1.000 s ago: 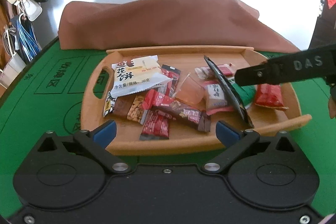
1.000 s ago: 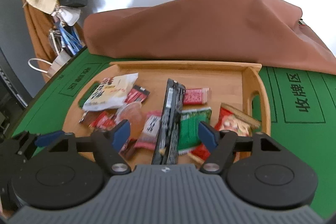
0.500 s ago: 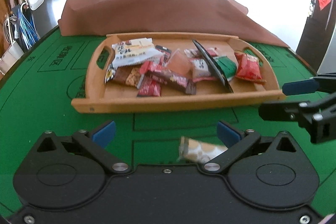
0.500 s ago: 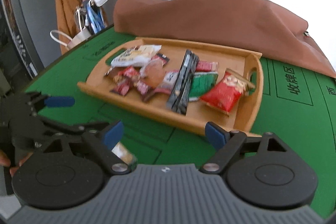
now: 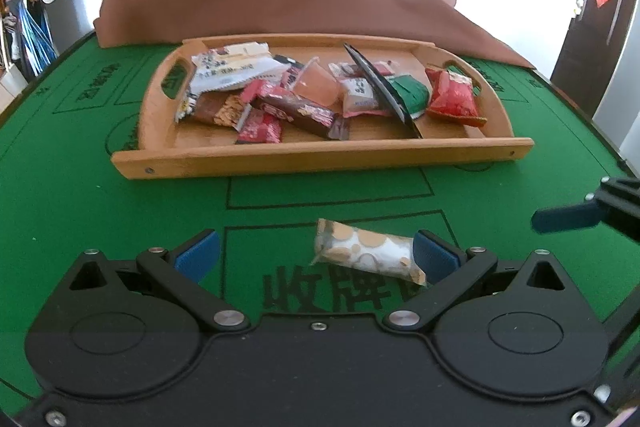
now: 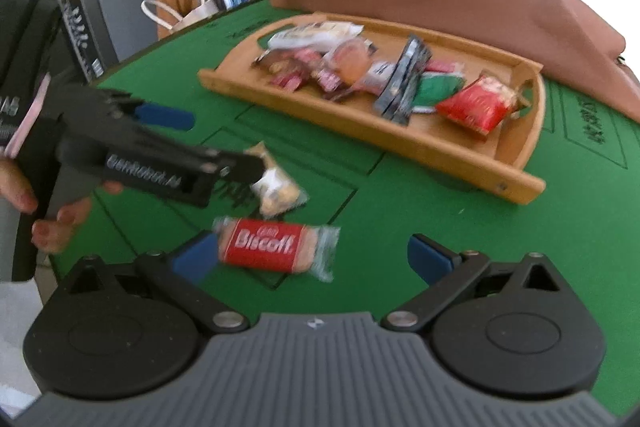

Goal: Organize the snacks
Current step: 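Move both tools back over the remaining snacks, then grasp the patterned roll with the left tool while the right tool grasps the Biscoff biscuit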

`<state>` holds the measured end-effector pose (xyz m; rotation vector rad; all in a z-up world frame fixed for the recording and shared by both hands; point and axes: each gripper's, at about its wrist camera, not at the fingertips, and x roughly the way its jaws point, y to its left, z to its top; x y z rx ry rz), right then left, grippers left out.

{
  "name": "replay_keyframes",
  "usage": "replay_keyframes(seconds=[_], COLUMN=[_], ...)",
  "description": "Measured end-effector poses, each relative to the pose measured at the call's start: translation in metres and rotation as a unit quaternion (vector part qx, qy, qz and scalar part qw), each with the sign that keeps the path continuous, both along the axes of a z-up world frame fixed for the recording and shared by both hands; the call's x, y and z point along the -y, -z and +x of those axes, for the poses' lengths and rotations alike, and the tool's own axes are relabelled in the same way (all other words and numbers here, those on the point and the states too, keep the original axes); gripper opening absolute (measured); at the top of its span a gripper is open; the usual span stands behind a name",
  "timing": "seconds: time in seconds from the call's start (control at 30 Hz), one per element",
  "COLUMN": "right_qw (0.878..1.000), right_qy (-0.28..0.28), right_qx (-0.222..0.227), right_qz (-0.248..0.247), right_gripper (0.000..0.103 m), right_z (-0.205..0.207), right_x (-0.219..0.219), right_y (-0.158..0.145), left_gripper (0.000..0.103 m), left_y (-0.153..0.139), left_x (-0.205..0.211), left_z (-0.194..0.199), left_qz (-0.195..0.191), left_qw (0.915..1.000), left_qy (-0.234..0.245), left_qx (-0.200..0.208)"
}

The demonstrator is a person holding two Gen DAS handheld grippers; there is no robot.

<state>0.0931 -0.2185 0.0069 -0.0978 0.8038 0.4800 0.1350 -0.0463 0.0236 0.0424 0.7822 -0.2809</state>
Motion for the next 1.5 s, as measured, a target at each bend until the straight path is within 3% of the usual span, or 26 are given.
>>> replay_keyframes(seconds=[0.4, 0.47, 0.6, 0.7, 1.07, 1.3, 1.5], right_qw=[1.0, 1.0, 0.999, 0.999, 0.999, 0.999, 0.999], right_qy=[-0.014, -0.013, -0.013, -0.012, 0.02, 0.033, 0.031], right_qx=[0.001, 0.004, 0.013, 0.021, 0.02, 0.018, 0.019], right_qz=[-0.022, -0.025, -0.041, -0.048, -0.042, -0.013, -0.003], right_gripper=[0.103, 0.103, 0.103, 0.103, 0.102, 0.074, 0.063], right_z=[-0.008, -0.007, -0.007, -0.009, -0.007, -0.009, -0.01], right_x=[-0.026, -0.029, -0.033, -0.035, -0.038, -0.031, -0.031], right_y=[0.017, 0.018, 0.021, 0.022, 0.022, 0.014, 0.01], left_gripper=[0.102, 0.098, 0.081, 0.066, 0.059, 0.058, 0.058], left_y=[0.013, 0.016, 0.017, 0.014, 0.009, 0.004, 0.004], left_x=[0.028, 0.031, 0.038, 0.037, 0.02, 0.001, -0.008], left_z=[0.005, 0.006, 0.0, -0.003, 0.0, 0.001, 0.002], left_qz=[0.002, 0.002, 0.035, 0.031, 0.004, 0.002, 0.001], left_qw=[0.9991, 0.999, 0.9983, 0.9982, 0.9997, 1.0, 0.9997], left_qy=[0.039, 0.04, 0.047, 0.051, 0.021, -0.004, -0.021], left_qx=[-0.019, -0.021, 0.0, 0.002, -0.011, -0.009, -0.009])
